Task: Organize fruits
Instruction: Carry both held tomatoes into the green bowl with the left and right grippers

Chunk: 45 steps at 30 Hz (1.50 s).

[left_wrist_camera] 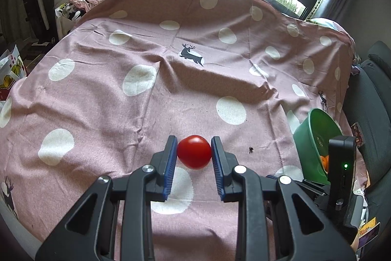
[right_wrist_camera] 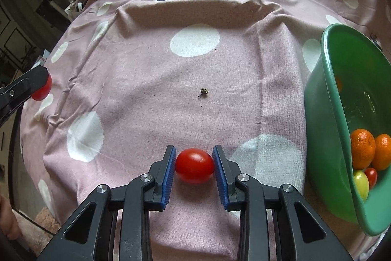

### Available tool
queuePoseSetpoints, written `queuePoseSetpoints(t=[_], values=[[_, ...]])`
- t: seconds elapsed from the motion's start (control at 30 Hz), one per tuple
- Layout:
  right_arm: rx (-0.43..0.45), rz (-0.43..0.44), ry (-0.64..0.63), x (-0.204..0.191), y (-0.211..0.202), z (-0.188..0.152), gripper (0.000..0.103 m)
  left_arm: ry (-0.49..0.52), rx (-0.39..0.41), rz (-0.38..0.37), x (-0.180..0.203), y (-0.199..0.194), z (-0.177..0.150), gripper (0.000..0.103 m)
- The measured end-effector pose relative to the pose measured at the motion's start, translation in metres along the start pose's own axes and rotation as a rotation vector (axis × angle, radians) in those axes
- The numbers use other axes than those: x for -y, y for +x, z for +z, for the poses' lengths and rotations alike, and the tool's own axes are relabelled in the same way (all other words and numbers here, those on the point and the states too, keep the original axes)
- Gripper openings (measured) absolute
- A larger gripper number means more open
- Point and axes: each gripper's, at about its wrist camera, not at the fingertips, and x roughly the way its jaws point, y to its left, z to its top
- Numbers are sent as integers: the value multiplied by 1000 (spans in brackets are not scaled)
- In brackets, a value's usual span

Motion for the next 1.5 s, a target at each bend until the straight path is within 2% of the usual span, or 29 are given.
queuePoseSetpoints(t=[0.13,0.23,0.57,0.87,1.13,1.5], values=[[56,-12,-2,-2,-10,2,32,10,6,-1,3,-1,0,28],[107,15,16,-1,-23,4,32,22,13,-9,6,-4,-1,28],[284,73,99,13,-69,7,32,79,98,-29,26,-22,-4,28],[424,78,180,33,-106,4,32,113,141,-64,47,-31,-8,28],[550,2,341,73,-134,-7,32,141,157,-137,80,-31,-4,28],[619,-46,515,133,-153,-29,32,240,129,-248,159,-14,-5,28]])
